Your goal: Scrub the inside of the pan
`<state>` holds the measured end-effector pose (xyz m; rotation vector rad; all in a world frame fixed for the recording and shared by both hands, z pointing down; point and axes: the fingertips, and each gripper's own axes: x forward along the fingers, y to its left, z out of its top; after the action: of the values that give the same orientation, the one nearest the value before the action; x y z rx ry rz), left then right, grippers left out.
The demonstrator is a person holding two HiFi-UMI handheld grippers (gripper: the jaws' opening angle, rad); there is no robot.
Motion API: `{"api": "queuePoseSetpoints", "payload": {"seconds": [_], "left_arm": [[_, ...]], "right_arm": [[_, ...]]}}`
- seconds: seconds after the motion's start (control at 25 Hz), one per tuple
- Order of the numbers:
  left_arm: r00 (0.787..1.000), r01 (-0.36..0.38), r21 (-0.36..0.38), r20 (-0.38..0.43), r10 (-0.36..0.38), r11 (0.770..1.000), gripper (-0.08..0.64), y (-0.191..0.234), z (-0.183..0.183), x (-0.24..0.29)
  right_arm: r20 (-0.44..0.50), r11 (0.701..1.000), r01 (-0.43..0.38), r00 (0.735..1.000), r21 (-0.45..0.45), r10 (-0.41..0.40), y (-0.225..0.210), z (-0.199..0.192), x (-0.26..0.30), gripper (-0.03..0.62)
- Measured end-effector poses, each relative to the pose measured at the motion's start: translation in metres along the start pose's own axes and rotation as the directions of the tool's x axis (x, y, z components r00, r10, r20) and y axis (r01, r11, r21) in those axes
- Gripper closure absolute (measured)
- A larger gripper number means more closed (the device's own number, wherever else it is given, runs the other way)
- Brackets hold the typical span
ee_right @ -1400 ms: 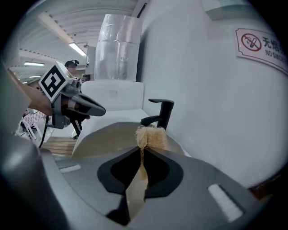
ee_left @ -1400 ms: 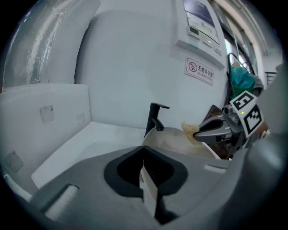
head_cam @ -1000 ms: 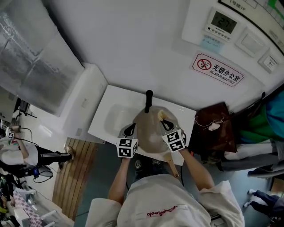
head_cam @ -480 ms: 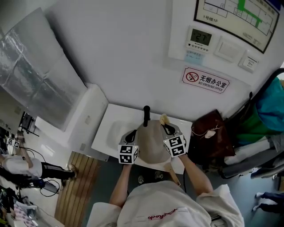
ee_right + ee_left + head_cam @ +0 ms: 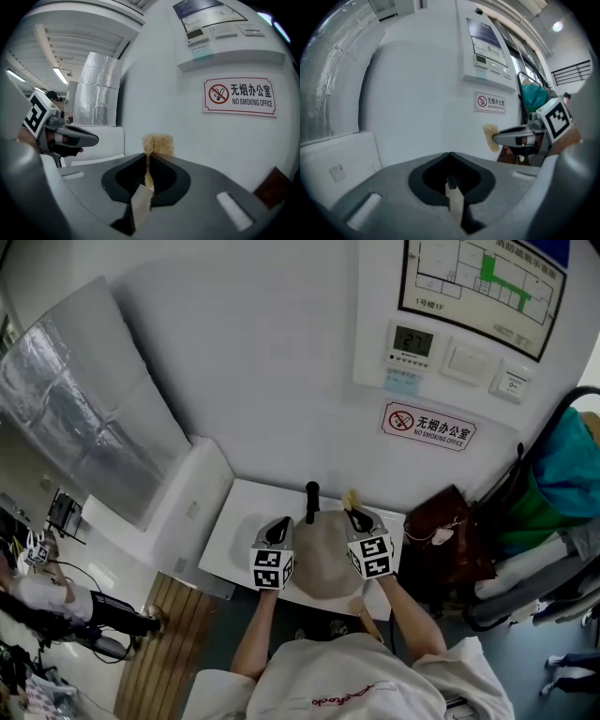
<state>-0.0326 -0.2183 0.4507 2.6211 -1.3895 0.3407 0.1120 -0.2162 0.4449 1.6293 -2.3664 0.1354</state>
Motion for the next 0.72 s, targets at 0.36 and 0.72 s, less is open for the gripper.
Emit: {"api": "queuePoseSetpoints", "payload": {"seconds": [0.36, 0.72], "left_arm": [[1.000, 0.005, 0.011, 0.017, -0.005, 1.000, 0.560, -0.0016, 0.0110, 0.0035], [1.000, 0.006, 0.007, 0.013, -0.006, 1.000, 0.560, -0.0021, 0.0071, 0.0067]], "right_arm": [[0.019, 1.000, 0.015, 1.000, 0.003, -0.015, -0.0047, 0.0064, -0.0021, 0.563], [0.018, 1.000, 0.011, 1.000, 0.020, -0.011, -0.0056, 0.0043, 0.0017, 0.563]]}}
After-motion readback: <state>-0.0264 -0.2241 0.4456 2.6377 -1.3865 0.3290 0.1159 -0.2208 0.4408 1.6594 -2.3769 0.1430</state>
